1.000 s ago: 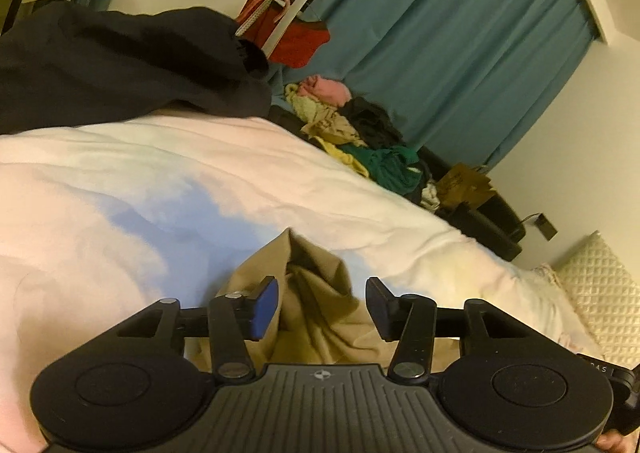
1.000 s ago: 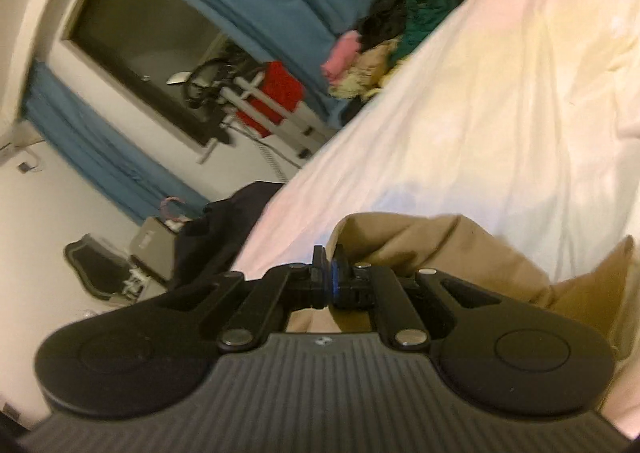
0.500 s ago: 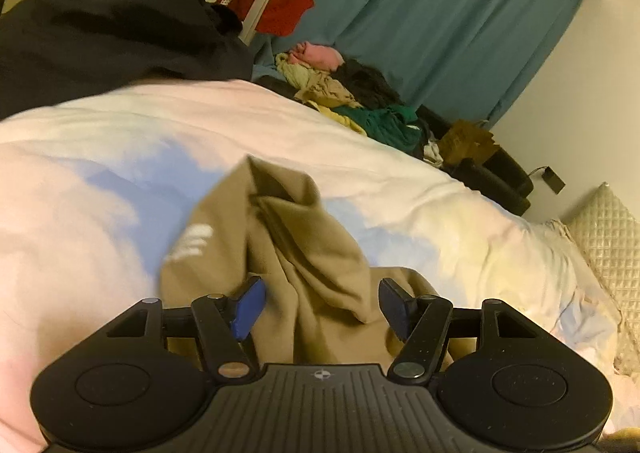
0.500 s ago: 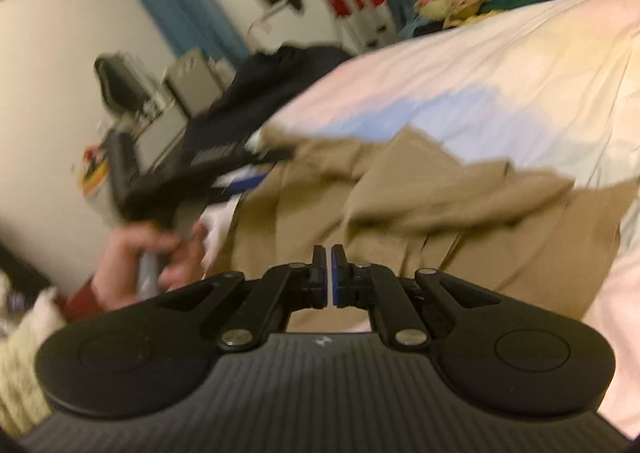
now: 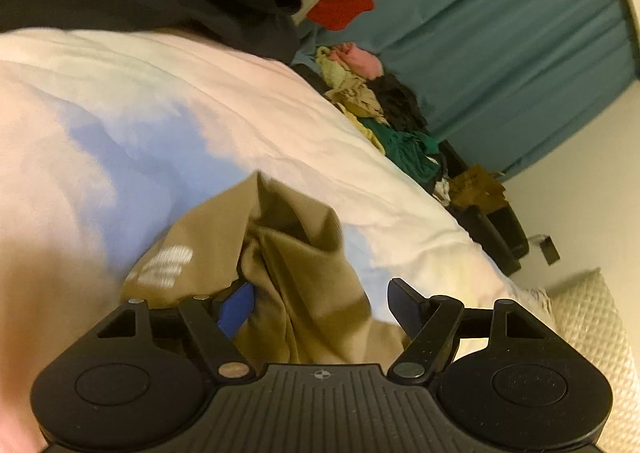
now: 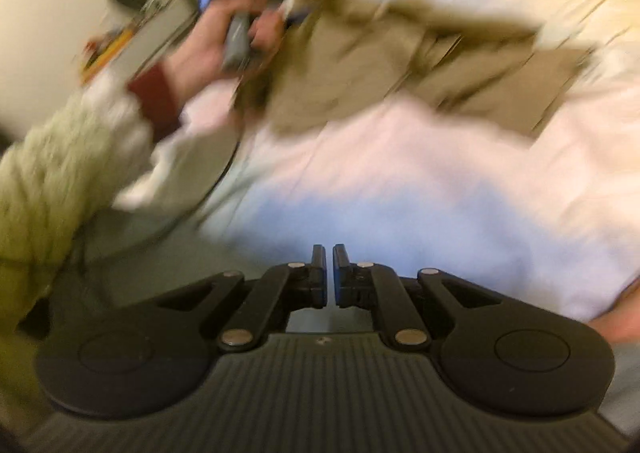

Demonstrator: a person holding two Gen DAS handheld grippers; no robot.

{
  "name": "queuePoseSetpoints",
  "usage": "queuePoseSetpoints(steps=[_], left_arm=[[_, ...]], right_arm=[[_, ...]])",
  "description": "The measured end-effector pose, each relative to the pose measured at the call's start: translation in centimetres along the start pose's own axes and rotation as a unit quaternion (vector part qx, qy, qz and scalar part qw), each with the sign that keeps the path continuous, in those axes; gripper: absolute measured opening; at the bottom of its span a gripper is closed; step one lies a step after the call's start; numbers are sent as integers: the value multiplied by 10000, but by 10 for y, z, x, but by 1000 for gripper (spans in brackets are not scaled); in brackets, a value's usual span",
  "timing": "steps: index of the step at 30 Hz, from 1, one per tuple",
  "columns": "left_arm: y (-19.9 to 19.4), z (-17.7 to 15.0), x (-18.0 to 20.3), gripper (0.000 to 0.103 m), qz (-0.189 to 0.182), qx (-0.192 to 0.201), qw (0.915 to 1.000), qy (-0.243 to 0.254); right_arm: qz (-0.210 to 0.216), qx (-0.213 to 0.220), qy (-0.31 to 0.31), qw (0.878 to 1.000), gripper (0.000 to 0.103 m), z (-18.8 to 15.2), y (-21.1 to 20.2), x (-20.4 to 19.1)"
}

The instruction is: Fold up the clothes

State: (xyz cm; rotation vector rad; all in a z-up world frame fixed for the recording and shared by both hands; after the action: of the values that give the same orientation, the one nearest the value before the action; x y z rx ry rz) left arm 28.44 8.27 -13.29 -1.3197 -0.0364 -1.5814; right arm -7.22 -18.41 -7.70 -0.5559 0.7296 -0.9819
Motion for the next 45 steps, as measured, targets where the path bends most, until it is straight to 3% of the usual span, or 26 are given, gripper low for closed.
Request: queuePoseSetpoints(steps=[2, 3, 4, 6, 7, 11, 17, 19, 23, 26, 29, 35, 36, 37, 41, 45], left_arm=[[9, 5, -6, 41, 71, -74, 9999, -77], [13, 7, -9, 14, 111, -117, 9998, -107], [11, 7, -8, 11, 84, -138, 9999, -51], [-2, 3, -2, 10, -52, -151, 9997, 168], [-8, 1, 1, 10, -120, -157, 9994, 277], [-41, -9, 17, 10, -414, -184, 9961, 760], [-169, -75, 45, 10, -1043, -513, 9764, 1818], [-205, -105, 38, 10, -959, -812, 9718, 1996], [-249, -158, 10, 10, -420, -1531, 9693, 1880], [-257, -188, -2, 11, 186, -1977, 9604, 1953], [-261, -202, -4, 17, 648, -2120, 9491, 2238], [-263, -175, 20, 61, 296, -1831, 9610, 2052], [-259, -166, 27, 74, 216, -1679, 9631, 2091], [-250, -159, 36, 79, 151, -1497, 9637, 2204], [-189, -122, 63, 80, 164, -907, 9681, 2330], [-110, -100, 76, 80, 892, -533, 9529, 2849]], right_arm=[[-224, 260, 378, 9987, 9, 13, -1, 14], [-234, 321, 557, 9977, 16, 20, 0, 21], [-224, 377, 687, 9967, 24, 25, 3, 25], [-241, 584, 805, 9948, 77, 40, 5, 28], [-258, 707, 832, 9937, 84, 47, 4, 29], [-355, 1198, 927, 9878, 84, 78, 2, 34], [-838, 1869, 892, 9747, 84, 131, -20, 43], [-824, 2019, 858, 9721, 84, 144, -25, 46], [-740, 1991, 631, 9751, 84, 160, -16, 50], [-681, 1659, 470, 9827, 84, 165, 14, 53], [-554, 1059, 506, 9915, 83, 160, 57, 64], [-728, 8, 1167, 9905, 82, 123, 120, 108], [-734, -109, 1401, 9874, 82, 116, 126, 117], [-707, -102, 1675, 9833, 82, 110, 128, 125], [-527, 173, 2541, 9656, 82, 99, 119, 147], [-620, 522, 2676, 9601, 83, 98, 99, 148]])
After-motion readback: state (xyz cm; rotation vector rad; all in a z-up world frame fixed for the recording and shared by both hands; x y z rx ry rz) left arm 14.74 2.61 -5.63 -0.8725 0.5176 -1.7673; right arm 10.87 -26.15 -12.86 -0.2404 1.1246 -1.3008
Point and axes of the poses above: each gripper's, at about its wrist camera, not at the fingertips, and y roughly the way its jaws point, x to its right, z to its top, the point moved 3 cm from there along y, roughly the way its jaws point, and after that the axes turned 9 degrees about -y, right-handed, at the moved point
